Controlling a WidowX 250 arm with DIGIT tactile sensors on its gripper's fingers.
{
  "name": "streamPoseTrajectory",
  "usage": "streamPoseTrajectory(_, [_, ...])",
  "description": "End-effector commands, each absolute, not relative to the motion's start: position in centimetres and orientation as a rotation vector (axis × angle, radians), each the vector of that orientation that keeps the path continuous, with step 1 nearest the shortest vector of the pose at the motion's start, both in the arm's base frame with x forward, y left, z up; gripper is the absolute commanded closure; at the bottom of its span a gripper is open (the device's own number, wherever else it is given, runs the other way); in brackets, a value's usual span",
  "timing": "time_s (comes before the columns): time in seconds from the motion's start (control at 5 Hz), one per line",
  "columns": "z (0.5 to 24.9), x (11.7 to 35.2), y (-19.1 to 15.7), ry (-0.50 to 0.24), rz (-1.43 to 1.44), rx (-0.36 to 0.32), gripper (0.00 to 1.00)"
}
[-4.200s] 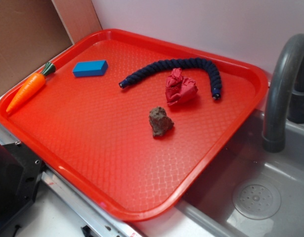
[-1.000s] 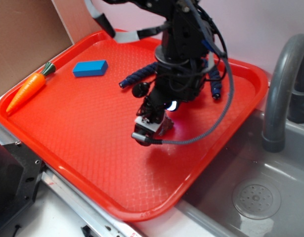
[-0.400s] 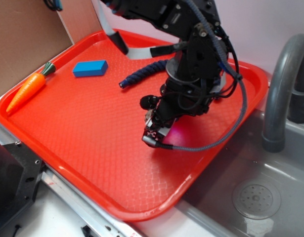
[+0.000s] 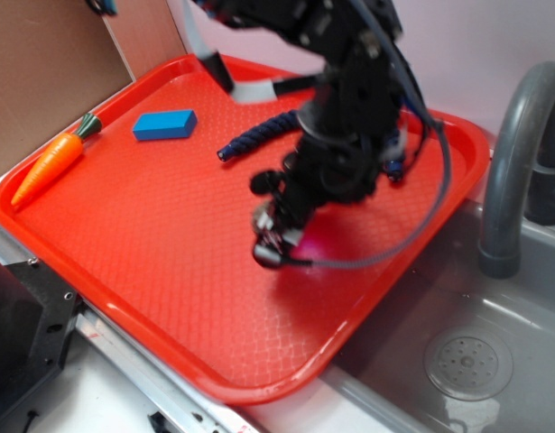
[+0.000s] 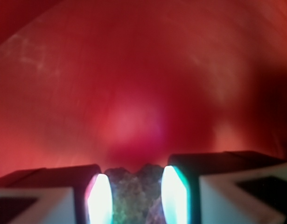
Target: Grab the rock.
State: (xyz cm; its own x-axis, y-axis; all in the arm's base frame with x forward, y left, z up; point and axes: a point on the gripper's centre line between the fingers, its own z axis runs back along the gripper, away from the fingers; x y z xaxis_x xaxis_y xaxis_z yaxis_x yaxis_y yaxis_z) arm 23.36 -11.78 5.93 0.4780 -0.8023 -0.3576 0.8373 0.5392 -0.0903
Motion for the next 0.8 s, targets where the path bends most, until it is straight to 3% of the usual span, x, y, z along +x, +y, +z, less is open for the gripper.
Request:
streamPoseTrajectory(0.0, [17.6,21.6,-8.1,0.122,-0.598,-0.003,1.0])
streamPoseTrajectory(0.2, [22.4,18.7,-6.0,0.036,-0.393,0.006,1.0])
streamPoseTrajectory(0.4, [24.3,17.5,-5.0,0.014,-0.325,0.055,1.0])
streamPoseTrajectory(0.6, [24.0,17.7,-4.6,0.028,-0.326,0.063,1.0])
